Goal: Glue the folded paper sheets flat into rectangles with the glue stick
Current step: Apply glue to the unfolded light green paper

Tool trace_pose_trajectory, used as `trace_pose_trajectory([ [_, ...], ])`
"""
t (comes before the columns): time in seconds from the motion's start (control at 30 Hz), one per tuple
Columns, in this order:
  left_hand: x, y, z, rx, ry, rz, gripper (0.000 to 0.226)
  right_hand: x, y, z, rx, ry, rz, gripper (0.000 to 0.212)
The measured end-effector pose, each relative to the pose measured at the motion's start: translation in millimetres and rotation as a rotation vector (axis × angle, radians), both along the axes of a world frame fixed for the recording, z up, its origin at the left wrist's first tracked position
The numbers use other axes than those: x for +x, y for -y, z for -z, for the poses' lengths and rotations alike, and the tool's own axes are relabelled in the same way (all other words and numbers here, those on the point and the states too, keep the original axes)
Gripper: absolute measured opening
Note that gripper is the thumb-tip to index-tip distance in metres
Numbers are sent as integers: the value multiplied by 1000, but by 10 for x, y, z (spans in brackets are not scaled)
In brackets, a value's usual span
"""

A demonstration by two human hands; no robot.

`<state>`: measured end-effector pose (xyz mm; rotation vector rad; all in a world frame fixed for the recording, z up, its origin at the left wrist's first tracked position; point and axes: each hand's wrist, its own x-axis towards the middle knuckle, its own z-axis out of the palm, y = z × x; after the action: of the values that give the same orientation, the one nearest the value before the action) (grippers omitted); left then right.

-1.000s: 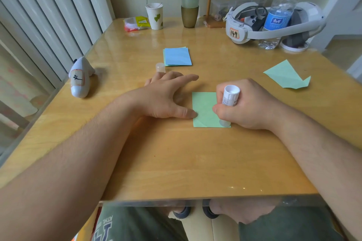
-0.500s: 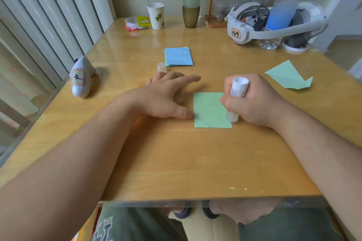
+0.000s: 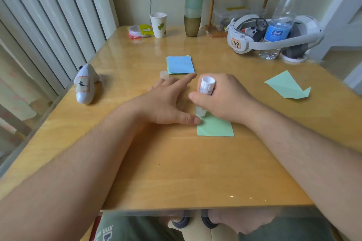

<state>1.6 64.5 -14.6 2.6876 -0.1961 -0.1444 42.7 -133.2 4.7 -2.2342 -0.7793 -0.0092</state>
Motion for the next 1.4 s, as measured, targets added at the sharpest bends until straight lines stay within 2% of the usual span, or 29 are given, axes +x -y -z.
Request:
trace_pose_trajectory([
  [0.43,3,92,51,91,46,-35,128,114,-132,117,-9,17,12,39],
  [0.53,6,88,40,78,45,-35,131,170,-153,124,-14,25,16,36],
  [0.63,12,88,47,75,54,-33,131,212,-196,85,-26,14,23,25],
  [0.73,17,88,57,73,62,-37,133,255,-233,69,-25,3,26,31],
  [0.9,4,89,46,44,68,-47,139,311,-221,127,9,20,76,37],
  [1.13,-1,88,47,34,69,-35,137,362,-174,133,42,50,217,31],
  [1.23,15,63,53,27,62,-28,132,340,-137,120,93,74,248,32],
  [1.4,69,-41,34,-181,21,-68,108,234,-172,103,16,25,159,35],
])
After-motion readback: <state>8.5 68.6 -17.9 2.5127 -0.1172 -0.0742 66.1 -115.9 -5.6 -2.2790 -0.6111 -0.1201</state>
